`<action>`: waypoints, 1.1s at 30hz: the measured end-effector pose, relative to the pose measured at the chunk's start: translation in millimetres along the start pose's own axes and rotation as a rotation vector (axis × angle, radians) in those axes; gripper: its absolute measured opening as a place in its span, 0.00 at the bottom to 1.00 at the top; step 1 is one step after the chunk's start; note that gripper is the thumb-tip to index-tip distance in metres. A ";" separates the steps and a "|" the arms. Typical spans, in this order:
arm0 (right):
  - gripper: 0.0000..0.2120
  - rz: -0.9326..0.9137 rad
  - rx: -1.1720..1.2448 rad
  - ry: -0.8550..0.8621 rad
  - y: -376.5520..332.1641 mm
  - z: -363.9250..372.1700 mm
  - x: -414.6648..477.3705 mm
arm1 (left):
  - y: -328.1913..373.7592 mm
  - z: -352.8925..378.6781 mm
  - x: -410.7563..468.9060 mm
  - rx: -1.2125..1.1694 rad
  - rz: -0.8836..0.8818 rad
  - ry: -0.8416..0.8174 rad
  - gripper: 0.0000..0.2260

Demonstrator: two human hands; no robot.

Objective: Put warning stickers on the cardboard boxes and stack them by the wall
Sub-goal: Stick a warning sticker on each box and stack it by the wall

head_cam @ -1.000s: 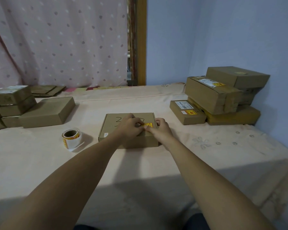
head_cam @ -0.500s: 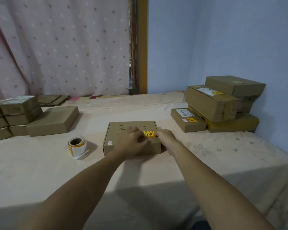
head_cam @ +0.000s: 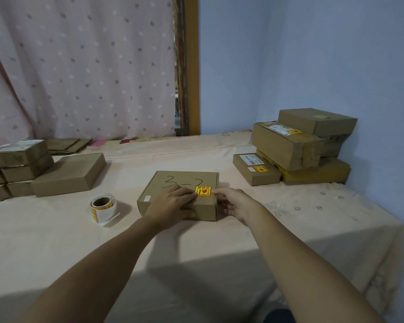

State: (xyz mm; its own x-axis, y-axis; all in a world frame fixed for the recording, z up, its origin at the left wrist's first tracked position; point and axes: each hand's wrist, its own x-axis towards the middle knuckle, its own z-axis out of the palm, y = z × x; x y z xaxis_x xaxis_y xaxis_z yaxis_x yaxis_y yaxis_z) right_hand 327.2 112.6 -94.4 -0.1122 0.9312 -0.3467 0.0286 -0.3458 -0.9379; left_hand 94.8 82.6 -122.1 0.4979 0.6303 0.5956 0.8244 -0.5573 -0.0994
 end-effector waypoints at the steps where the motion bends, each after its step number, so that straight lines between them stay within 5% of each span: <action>1: 0.14 0.011 -0.001 -0.007 -1.5 -0.5 -0.8 | -3.0 1.7 0.5 0.007 -0.001 0.011 0.26; 6: 0.15 0.097 0.122 -0.067 -5.2 -6.0 -0.7 | -6.7 8.4 7.1 0.080 -0.062 0.023 0.24; 9: 0.14 0.072 0.226 -0.047 -4.5 -6.3 2.4 | 10.1 10.0 21.1 0.022 -0.367 0.046 0.17; 13: 0.16 0.009 0.316 0.019 -7.4 -13.8 7.2 | 36.0 13.9 51.9 -0.576 -0.993 0.104 0.16; 19: 0.23 0.025 0.324 0.077 -7.8 -32.5 15.1 | 57.7 21.9 84.3 -1.249 -1.273 0.078 0.29; 24: 0.34 0.006 0.015 0.114 -1.3 -53.2 26.2 | 60.3 46.5 94.8 -1.338 -1.333 0.177 0.24; 29: 0.22 -0.226 -0.526 0.493 0.7 -78.3 47.3 | 41.1 49.3 91.6 -1.254 -1.339 0.286 0.33; 33: 0.19 -0.361 -0.778 0.542 -11.0 -87.5 63.6 | 37.0 40.5 92.9 -1.219 -1.322 0.270 0.25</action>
State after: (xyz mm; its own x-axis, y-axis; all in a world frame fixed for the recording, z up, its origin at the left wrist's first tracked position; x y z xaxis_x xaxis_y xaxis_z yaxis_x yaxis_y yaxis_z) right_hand 406.7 185.7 -107.2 0.2179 0.9590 0.1815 0.7424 -0.0422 -0.6686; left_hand 182.5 142.4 -102.7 -0.4021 0.9102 -0.0989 -0.1012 0.0632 0.9929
